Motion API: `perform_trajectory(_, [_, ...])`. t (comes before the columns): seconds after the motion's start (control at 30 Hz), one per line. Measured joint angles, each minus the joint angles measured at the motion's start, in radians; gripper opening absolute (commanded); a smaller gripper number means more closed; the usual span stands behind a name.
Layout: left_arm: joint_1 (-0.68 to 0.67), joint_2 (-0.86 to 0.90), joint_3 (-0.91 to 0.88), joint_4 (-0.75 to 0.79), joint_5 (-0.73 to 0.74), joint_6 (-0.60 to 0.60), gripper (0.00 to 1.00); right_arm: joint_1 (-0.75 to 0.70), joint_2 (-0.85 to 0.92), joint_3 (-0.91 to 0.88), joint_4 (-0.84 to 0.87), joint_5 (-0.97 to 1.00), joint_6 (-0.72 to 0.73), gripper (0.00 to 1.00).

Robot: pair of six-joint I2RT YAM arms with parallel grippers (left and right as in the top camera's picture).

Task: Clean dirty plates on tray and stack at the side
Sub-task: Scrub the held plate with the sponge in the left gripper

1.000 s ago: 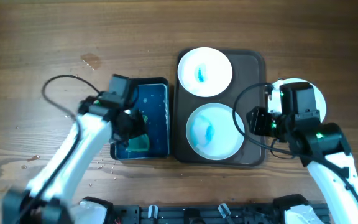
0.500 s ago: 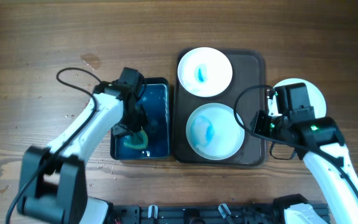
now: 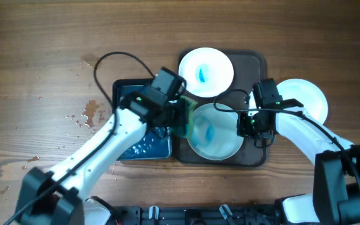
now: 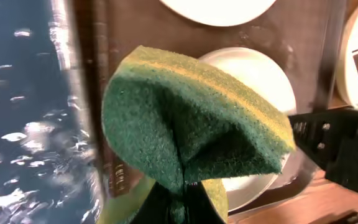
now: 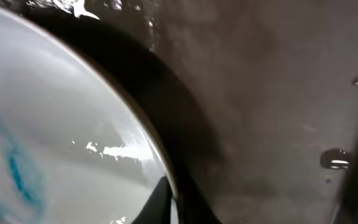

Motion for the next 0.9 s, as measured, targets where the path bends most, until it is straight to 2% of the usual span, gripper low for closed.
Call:
perform_trajectory(0.17, [-0.103,0.249,0.006,0.282,0.108,-0.104,0.04,0.0,-0.01,-0.019,0.037,-0.014,0.005,0.04])
perform_trajectory(0.3, [-0.156,0.402,0.013,0.414,0.137,-0.166,0.04,0.0,-0.011,-0.02,0.04,-0.016,0.006,0.04])
perform_trajectory(0.37, [-0.155,0.404,0.028,0.377,0.114,-0.177,0.04,0.0,-0.011,-0.02,0.04,-0.016,0.006,0.04])
perform_trajectory(0.4, [-0.156,0.404,0.049,0.311,0.077,-0.192,0.04,0.0,-0.011,-0.02,0.041,-0.017,0.006,0.04])
perform_trajectory(0.53, [-0.152,0.405,0.159,-0.002,-0.193,-0.218,0.04,0.002,-0.011,-0.021,0.051,-0.026,0.006,0.04])
perform_trajectory(0.57, [-0.152,0.406,0.173,-0.026,-0.253,-0.216,0.04,0.007,-0.01,-0.021,0.057,-0.035,0.009,0.04])
perform_trajectory(0.63, [-0.153,0.408,0.179,-0.019,-0.285,-0.213,0.04,0.01,-0.009,-0.021,0.061,-0.04,0.017,0.04])
perform_trajectory(0.7, [-0.152,0.421,0.179,0.044,-0.254,-0.213,0.04,0.009,-0.009,-0.021,0.061,-0.039,0.024,0.04])
perform_trajectory(0.9, [-0.163,0.479,0.179,0.257,0.005,-0.194,0.04,0.006,-0.009,-0.021,0.058,-0.038,0.029,0.04])
